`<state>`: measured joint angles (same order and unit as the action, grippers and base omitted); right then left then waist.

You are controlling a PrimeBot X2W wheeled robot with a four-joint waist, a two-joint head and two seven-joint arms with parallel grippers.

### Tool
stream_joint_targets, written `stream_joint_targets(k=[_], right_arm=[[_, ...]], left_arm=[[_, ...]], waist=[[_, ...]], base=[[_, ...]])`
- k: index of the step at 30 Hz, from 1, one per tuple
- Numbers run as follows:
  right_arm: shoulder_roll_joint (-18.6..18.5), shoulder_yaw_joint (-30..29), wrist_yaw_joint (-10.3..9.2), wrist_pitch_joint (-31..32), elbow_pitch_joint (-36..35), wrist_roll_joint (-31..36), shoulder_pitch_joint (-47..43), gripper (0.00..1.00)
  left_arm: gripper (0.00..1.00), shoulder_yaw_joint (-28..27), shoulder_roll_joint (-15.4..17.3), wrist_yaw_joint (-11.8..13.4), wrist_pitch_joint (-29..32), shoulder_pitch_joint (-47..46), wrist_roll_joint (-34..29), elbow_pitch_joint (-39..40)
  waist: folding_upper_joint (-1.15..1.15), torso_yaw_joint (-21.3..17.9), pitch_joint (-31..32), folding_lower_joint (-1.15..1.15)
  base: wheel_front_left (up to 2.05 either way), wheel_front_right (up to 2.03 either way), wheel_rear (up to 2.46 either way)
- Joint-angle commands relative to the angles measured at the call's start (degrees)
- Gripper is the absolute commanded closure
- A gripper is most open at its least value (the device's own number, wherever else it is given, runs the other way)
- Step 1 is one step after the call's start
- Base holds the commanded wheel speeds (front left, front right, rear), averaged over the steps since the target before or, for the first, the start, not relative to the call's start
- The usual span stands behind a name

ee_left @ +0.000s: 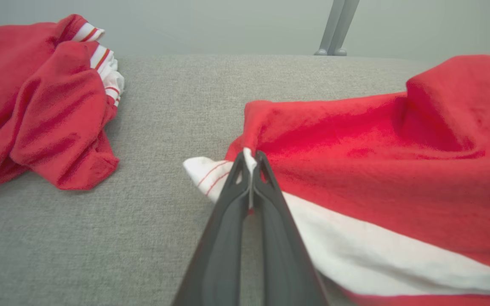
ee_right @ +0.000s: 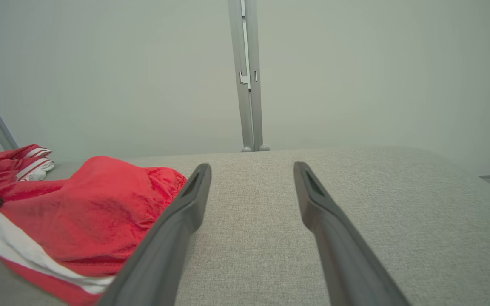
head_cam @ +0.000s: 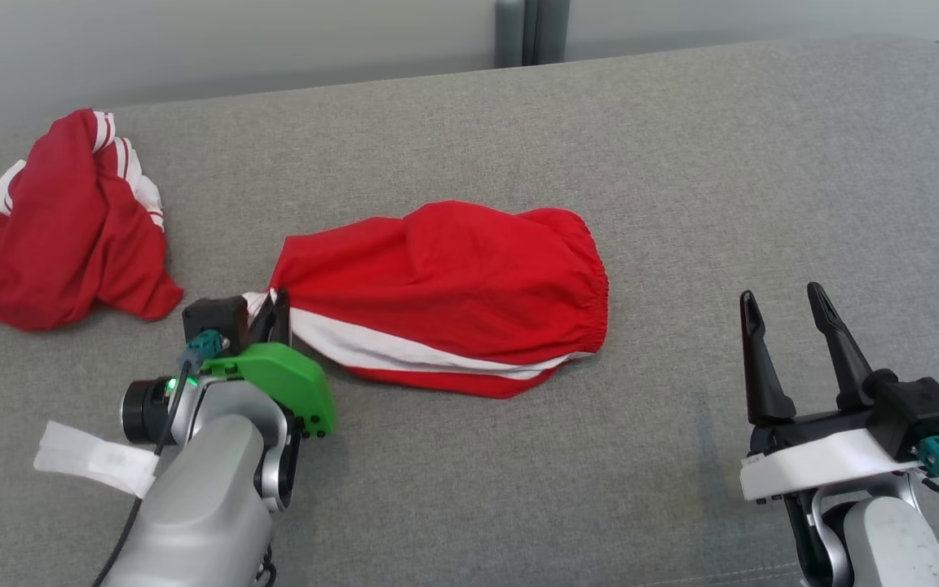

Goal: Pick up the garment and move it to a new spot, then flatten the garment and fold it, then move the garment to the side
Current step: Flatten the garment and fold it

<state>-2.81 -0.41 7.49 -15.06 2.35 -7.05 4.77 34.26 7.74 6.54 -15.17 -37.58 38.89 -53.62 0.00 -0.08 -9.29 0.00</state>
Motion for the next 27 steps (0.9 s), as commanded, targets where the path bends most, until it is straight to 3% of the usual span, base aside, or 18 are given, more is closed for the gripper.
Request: stream_joint_targets(k=[1, 6, 12, 13, 14, 15, 21, 27], right_arm=[[-0.2, 0.3, 0.0, -0.2, 0.3, -0.3, -0.4, 0.0], [-0.2, 1.8, 0.0, -0.2, 2.5, -0.5, -0.2, 0.0], [-0.2, 2.9, 0.0, -0.2, 4.7, -0.5, 0.2, 0.0], [-0.2, 3.2, 0.0, -0.2, 5.1, -0.5, 0.3, 0.0], [-0.2, 3.6, 0.0, -0.2, 5.8, -0.6, 0.4, 0.0], [-0.2, 3.7, 0.0, -0.2, 6.1, -0.7, 0.4, 0.0], [-0.2, 3.8, 0.0, -0.2, 6.8, -1.0, 0.6, 0.0], [-0.2, 2.9, 0.0, -0.2, 6.1, -0.9, 0.1, 0.0]], left_arm=[[1.0, -0.6, 0.2, 0.8, 0.0, 2.0, -0.9, 0.6], [1.0, -4.7, 0.1, 4.7, 0.0, 6.5, -4.7, 3.5], [0.98, -7.4, -0.9, 5.8, 0.0, 9.1, -8.2, 5.0], [0.71, -7.6, -1.1, 5.7, 0.0, 9.5, -8.7, 4.9], [0.18, -7.9, -1.7, 5.7, 0.0, 10.1, -9.5, 4.5], [0.0, -8.1, -2.0, 5.5, 0.0, 10.4, -9.6, 4.2], [0.0, -10.0, -2.6, 4.9, 0.0, 11.5, -11.1, 4.7], [0.0, -15.3, -2.2, 3.0, 0.0, 14.6, -13.9, 11.9]], waist=[[0.0, 1.0, 0.1, 0.0], [0.0, 2.2, 0.0, 0.0], [0.0, 2.4, -0.1, 0.0], [0.0, 2.3, -0.1, 0.0], [0.0, 2.2, 0.1, 0.0], [0.0, 2.2, 0.1, 0.0], [0.0, 2.1, 0.5, 0.0], [0.0, 2.0, 1.5, 0.0]], base=[[0.0, 0.0, 0.0], [0.0, 0.0, 0.0], [0.0, 0.0, 0.0], [0.0, 0.0, 0.0], [0.0, 0.0, 0.0], [0.0, 0.0, 0.0], [0.0, 0.0, 0.0], [0.0, 0.0, 0.0]])
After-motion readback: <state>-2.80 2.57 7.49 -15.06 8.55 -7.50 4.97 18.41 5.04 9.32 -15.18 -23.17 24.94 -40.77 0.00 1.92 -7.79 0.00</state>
